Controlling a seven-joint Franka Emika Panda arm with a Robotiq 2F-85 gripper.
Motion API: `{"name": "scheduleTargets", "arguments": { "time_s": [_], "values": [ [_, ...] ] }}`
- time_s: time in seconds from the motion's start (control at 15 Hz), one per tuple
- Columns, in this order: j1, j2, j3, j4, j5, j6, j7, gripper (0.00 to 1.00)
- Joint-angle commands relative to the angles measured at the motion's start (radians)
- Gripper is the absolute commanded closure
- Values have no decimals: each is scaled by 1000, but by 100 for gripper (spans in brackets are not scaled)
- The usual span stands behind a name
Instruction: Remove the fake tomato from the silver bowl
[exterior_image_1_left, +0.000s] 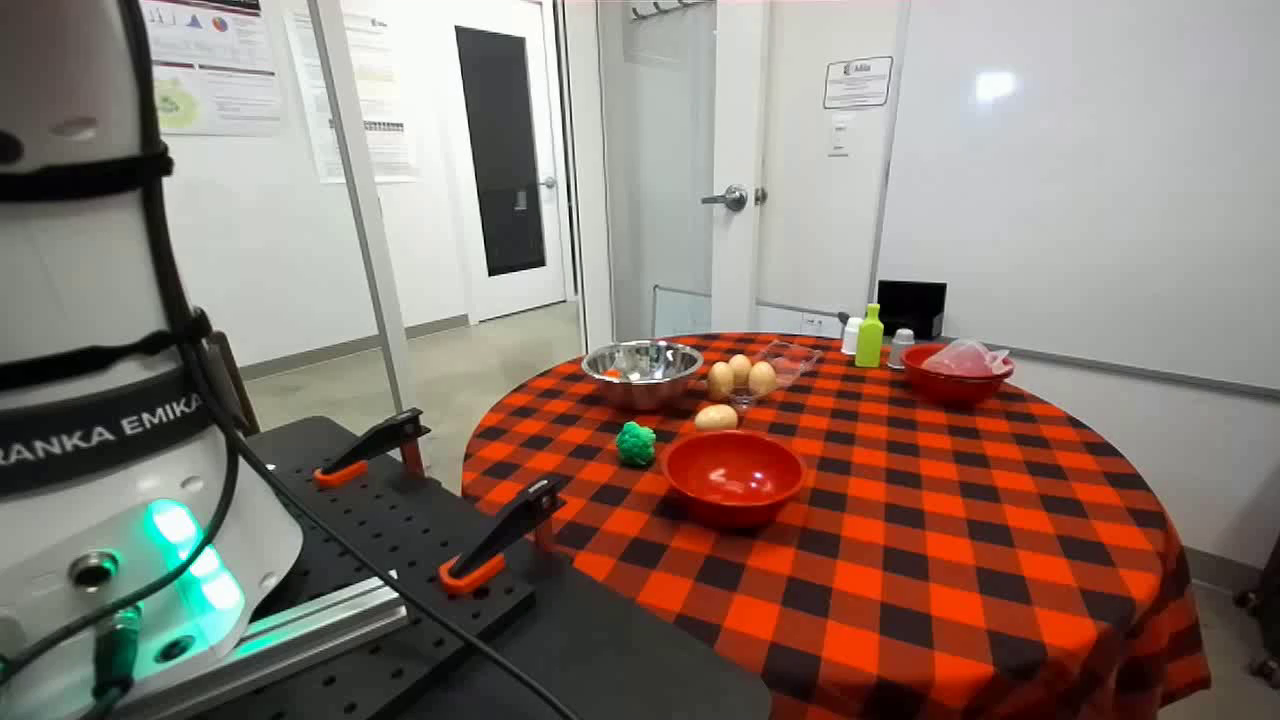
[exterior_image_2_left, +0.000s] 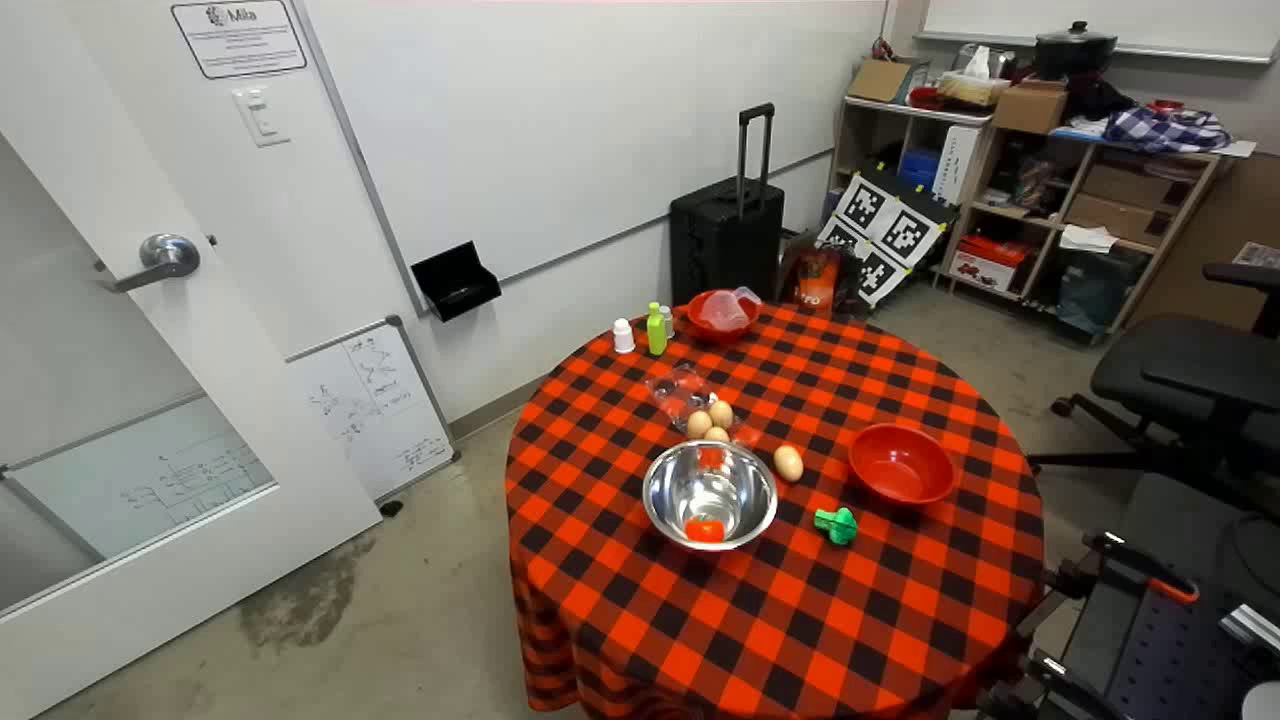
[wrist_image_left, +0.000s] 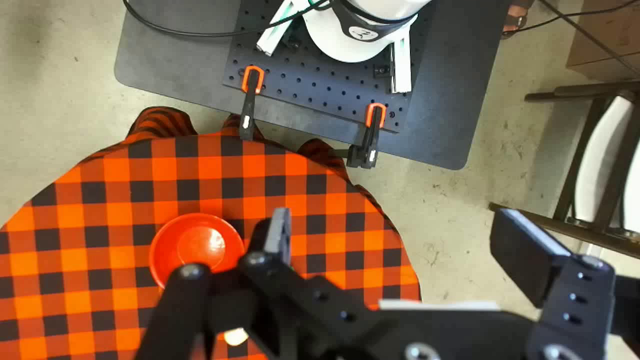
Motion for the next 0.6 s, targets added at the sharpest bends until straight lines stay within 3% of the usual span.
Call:
{"name": "scheduleTargets", "arguments": {
  "time_s": [0.0,0.53],
  "values": [
    [2,1,-1,2,0,-1,1,0],
    [9,22,-3,8,-1,-2,-9,0]
  ]
}}
